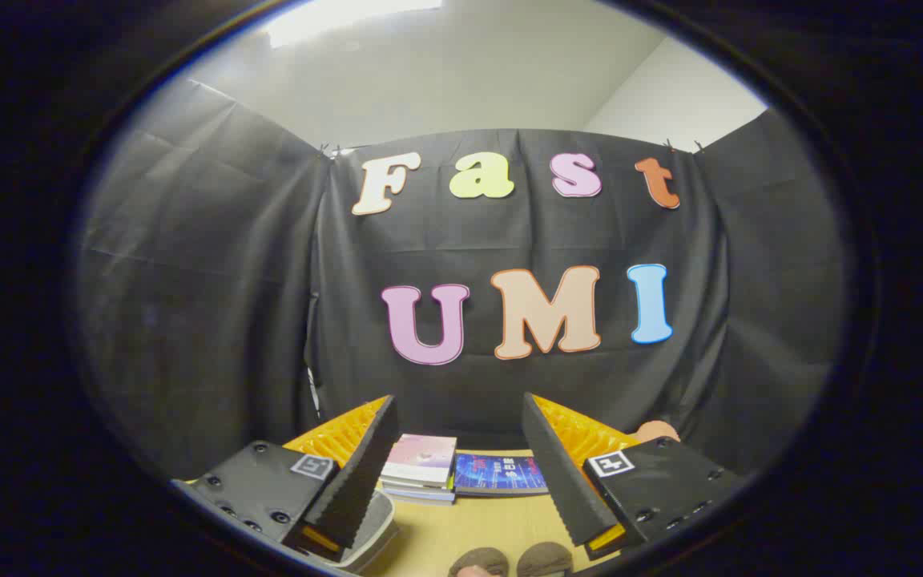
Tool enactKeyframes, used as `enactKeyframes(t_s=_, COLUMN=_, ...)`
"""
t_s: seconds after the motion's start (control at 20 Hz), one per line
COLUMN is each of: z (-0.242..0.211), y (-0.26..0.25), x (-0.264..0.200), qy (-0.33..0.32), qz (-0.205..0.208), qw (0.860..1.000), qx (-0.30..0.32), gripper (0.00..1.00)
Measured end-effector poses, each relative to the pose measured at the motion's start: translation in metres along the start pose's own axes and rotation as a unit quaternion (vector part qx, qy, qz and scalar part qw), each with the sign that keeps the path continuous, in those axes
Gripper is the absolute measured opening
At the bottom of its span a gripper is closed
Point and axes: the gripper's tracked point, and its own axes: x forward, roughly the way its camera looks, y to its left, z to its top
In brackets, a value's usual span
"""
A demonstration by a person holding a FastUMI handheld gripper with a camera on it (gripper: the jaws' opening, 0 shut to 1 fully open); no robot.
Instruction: Open the storage box then place both shoes into the box .Put the left shoe in first, then the right shoe, with the right side of both shoes facing outward in a uniform manner.
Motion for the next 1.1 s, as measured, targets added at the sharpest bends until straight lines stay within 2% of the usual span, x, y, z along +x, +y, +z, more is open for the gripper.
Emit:
enactKeyframes(t_s=0.7, z=0.046, y=0.012, x=0.013, qy=-0.049, qz=0.019, qw=0.998, qx=-0.035, gripper=1.00)
enactKeyframes(t_s=0.85, z=0.027, y=0.022, x=0.019, qy=-0.022, qz=0.040, qw=0.999, qx=-0.023, gripper=1.00)
enactKeyframes(t_s=1.1, z=-0.040, y=0.044, x=0.025, qy=0.073, qz=0.089, qw=0.993, qx=0.019, gripper=1.00)
